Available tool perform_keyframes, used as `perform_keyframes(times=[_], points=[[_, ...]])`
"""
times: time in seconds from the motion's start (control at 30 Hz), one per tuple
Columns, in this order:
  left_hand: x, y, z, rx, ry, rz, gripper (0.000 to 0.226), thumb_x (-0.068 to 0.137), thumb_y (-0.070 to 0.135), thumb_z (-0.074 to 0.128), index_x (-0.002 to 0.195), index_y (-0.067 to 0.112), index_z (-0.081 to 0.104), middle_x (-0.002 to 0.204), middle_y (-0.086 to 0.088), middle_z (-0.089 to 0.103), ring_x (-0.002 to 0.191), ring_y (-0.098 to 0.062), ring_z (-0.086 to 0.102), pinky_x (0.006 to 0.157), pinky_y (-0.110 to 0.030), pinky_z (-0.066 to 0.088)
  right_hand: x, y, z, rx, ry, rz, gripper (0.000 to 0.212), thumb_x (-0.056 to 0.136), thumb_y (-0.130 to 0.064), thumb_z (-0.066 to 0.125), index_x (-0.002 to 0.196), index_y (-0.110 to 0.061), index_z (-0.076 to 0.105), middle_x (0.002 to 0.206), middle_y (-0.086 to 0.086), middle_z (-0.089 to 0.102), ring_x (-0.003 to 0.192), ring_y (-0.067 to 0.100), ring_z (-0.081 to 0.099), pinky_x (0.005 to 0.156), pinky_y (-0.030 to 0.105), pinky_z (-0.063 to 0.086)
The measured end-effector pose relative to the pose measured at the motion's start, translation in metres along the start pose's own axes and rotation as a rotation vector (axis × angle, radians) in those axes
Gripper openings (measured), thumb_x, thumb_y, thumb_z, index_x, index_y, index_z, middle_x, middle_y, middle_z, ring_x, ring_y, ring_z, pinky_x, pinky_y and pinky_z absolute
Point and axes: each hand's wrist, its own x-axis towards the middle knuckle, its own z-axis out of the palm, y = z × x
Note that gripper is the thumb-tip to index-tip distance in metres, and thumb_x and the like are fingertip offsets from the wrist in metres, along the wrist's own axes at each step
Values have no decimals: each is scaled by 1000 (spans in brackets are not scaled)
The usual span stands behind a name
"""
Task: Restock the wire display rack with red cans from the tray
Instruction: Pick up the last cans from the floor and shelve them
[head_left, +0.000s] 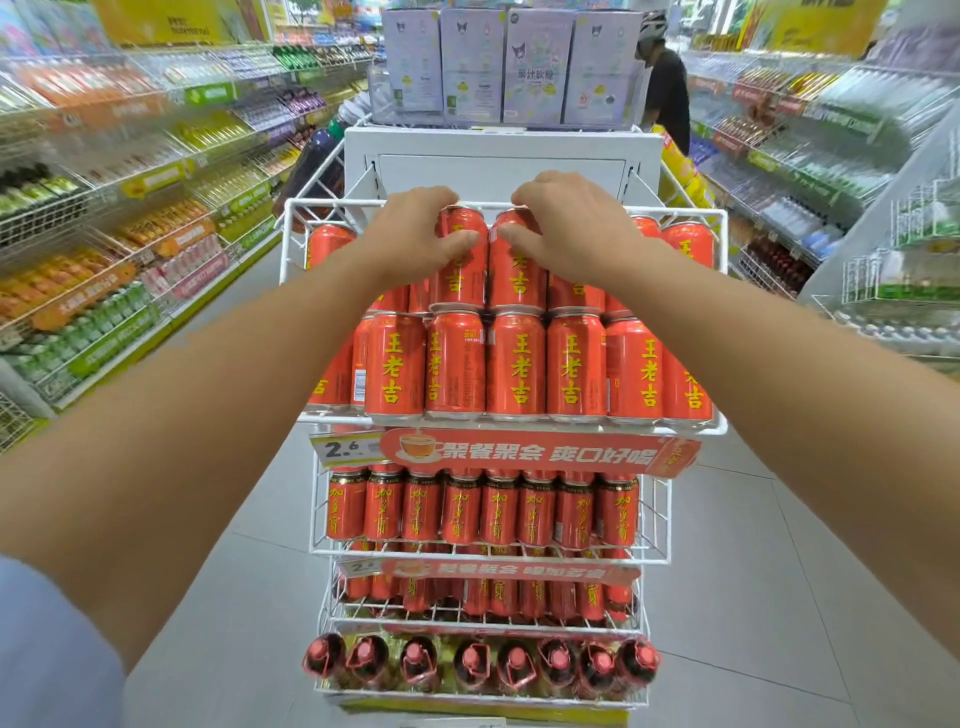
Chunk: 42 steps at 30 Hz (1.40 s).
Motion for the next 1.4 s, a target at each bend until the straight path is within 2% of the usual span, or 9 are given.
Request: perform_keyframes(times=[0.17,0.3,0.43,0.53,0.77,0.9,1.13,1.27,1.4], points=[[-28,8,-29,250,-212,-47,67,100,50,58,147,4,48,147,-23,55,135,-40,51,109,-44,43,-18,-11,-20,25,-122,6,50,103,-52,48,114,-6,63,117,19,62,111,41,58,84,45,46],[-68,19,-44,395,-369,-33,82,97,64,50,156,7,37,157,-21,46,144,-38,44,117,-47,38,-47,-30,-44,-23,-212,-7,54,101,-54,49,124,-6,61,123,22,60,117,43,55,92,50,48],[-110,38,-46,446,-396,28,90,90,79,40,150,12,42,151,-19,52,138,-39,49,113,-52,42,-91,-48,-65,-67,-276,18,65,100,-61,44,137,-8,56,136,21,57,129,42,50,104,55,46],[-142,53,-38,443,-385,142,112,69,93,20,147,17,46,149,-14,54,136,-36,50,110,-56,44,-134,-60,-80,-79,-290,77,67,100,-63,42,139,-10,55,137,18,57,129,40,50,104,58,47],[-250,68,0,417,-434,231,92,88,82,30,151,15,42,150,-13,49,140,-35,44,108,-57,45,-240,-97,-74,-80,-386,158,66,96,-64,39,127,-8,56,129,19,58,123,42,52,99,57,48],[-289,67,34,397,-500,198,78,96,73,37,146,14,45,147,-14,51,135,-36,48,105,-55,47,-292,-111,-56,-86,-423,168,60,101,-57,43,134,-8,55,135,18,57,128,40,51,100,54,48],[-326,71,151,292,-667,170,75,97,71,37,145,13,45,145,-16,51,132,-36,49,103,-53,47,-373,-91,29,-3,-550,247,58,104,-51,43,139,-5,53,136,18,56,129,38,50,101,48,46],[-356,64,267,228,-760,161,71,96,71,39,133,12,52,139,-15,54,131,-36,50,104,-52,47,-448,-71,124,76,-714,364,57,102,-53,46,138,-9,53,141,16,54,132,37,48,106,50,46],[-413,56,386,215,-906,128,70,97,68,41,140,14,48,138,-16,52,132,-37,48,105,-52,45,-555,-58,234,79,-903,422,58,101,-54,45,139,-11,51,145,17,52,136,37,44,110,49,43]])
